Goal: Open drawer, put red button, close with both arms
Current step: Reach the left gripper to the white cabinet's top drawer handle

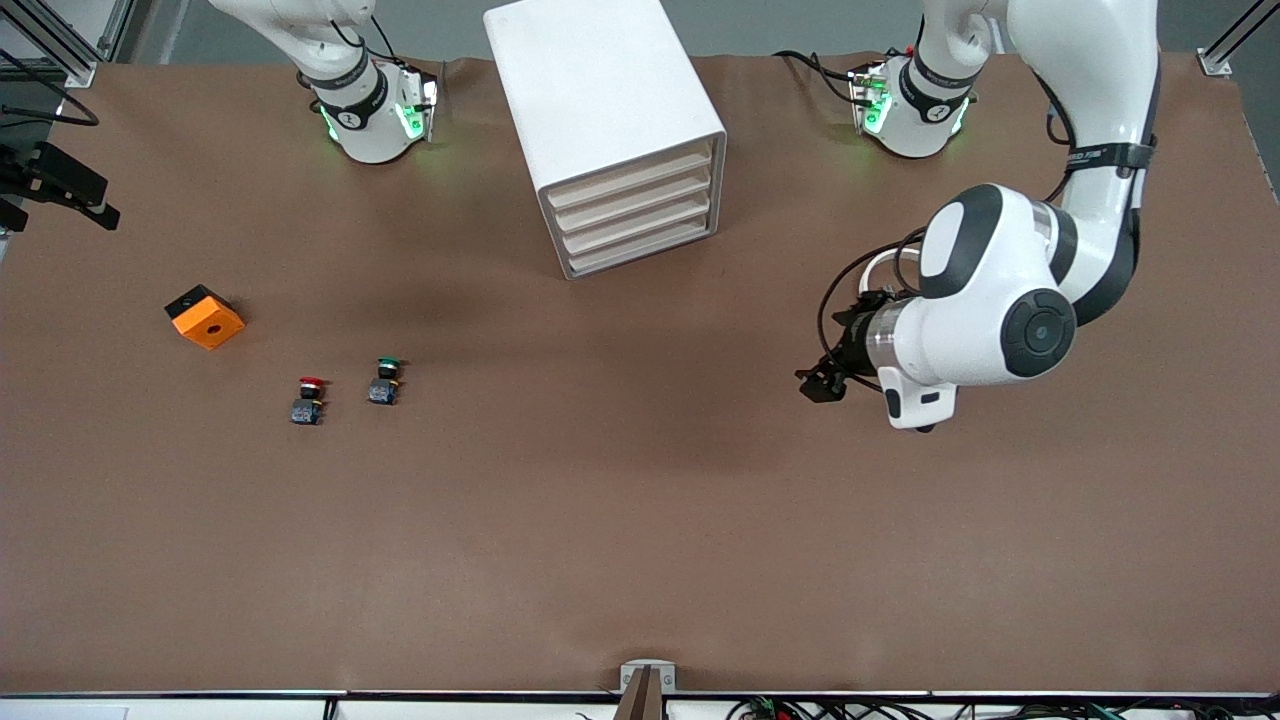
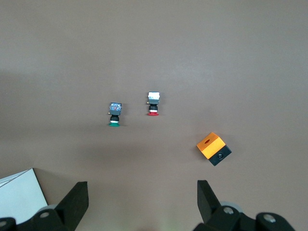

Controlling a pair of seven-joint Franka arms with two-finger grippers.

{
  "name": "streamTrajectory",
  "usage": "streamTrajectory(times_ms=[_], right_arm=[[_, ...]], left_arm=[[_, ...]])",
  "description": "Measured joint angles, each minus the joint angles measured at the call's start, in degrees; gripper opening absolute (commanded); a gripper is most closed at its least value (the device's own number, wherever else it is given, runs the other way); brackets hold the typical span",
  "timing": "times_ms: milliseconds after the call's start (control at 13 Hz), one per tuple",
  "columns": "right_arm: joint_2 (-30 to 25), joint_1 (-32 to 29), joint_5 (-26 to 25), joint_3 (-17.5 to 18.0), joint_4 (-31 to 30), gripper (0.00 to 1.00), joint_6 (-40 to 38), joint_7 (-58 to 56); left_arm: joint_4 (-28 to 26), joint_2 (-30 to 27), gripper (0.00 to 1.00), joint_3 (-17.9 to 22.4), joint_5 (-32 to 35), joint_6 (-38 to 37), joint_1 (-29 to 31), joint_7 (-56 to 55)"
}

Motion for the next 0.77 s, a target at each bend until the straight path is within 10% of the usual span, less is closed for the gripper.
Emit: streamTrajectory(times_ms=[771], right_arm=[[0.0,0.0,0.0,0.0,0.0,1.0,-0.1,0.0]], left_arm=[[0.0,9.2,1.0,-2.7,-10.6,-23.5,0.0,-30.9]])
